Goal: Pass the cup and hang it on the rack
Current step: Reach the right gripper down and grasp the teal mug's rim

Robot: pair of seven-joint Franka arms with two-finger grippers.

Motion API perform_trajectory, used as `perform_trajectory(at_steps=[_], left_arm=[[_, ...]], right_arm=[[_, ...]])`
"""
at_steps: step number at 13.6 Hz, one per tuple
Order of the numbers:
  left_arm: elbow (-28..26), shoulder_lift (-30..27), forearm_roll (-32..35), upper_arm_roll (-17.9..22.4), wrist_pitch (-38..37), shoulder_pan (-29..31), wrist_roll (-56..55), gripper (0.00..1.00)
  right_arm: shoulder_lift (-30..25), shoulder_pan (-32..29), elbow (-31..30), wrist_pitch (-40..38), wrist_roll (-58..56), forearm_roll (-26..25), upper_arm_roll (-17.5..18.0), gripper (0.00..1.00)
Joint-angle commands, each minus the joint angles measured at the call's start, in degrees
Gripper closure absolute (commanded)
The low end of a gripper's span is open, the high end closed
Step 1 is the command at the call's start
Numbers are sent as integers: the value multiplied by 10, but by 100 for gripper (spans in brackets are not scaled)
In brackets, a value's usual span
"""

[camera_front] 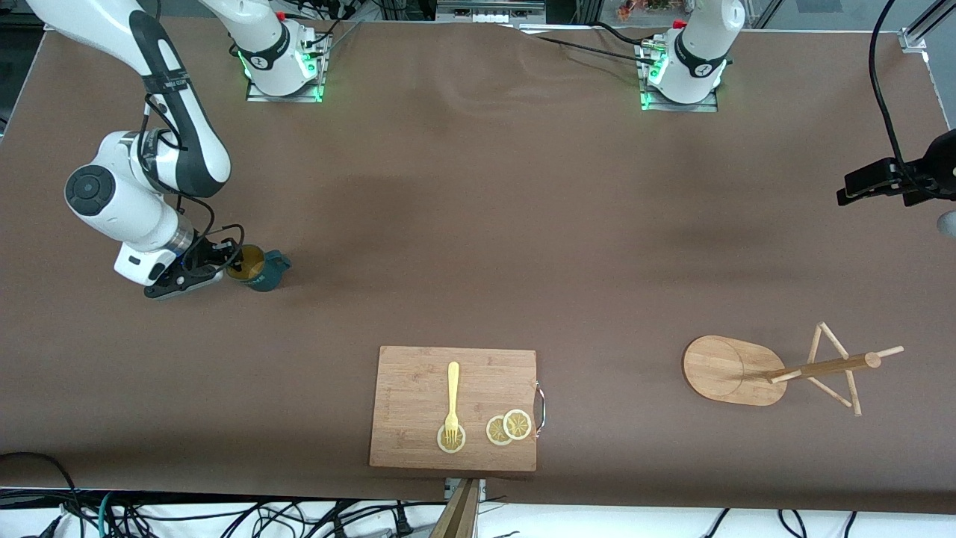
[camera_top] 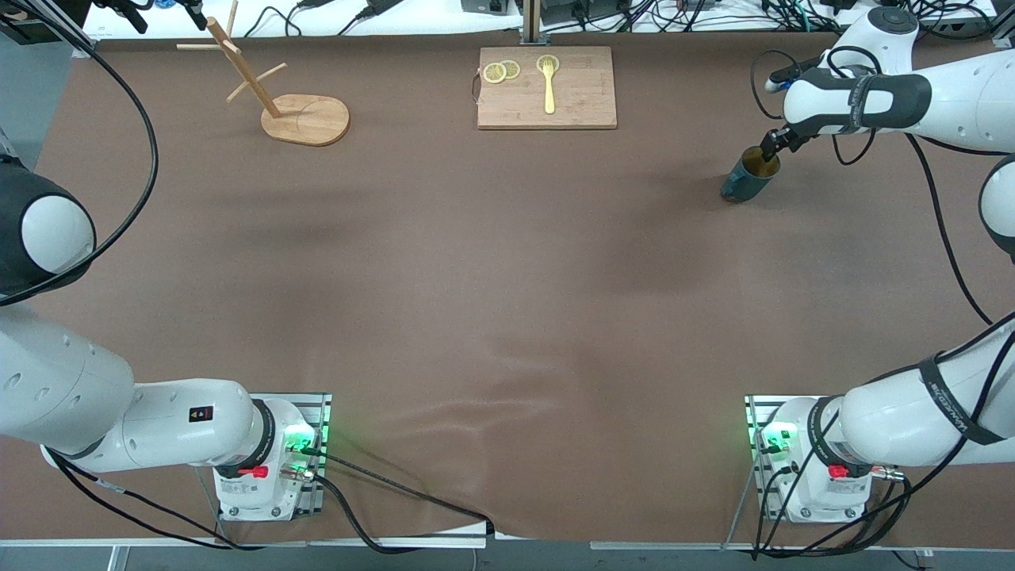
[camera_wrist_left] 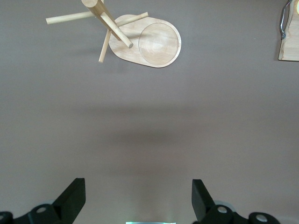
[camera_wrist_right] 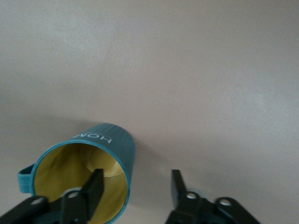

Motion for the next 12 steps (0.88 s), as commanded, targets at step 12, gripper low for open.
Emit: perform_trajectory(at_steps=[12], left_arm=[[17, 7, 19, 2, -7, -5, 2, 0]], right_arm=[[-18, 2, 152, -256, 85, 5, 34, 100]])
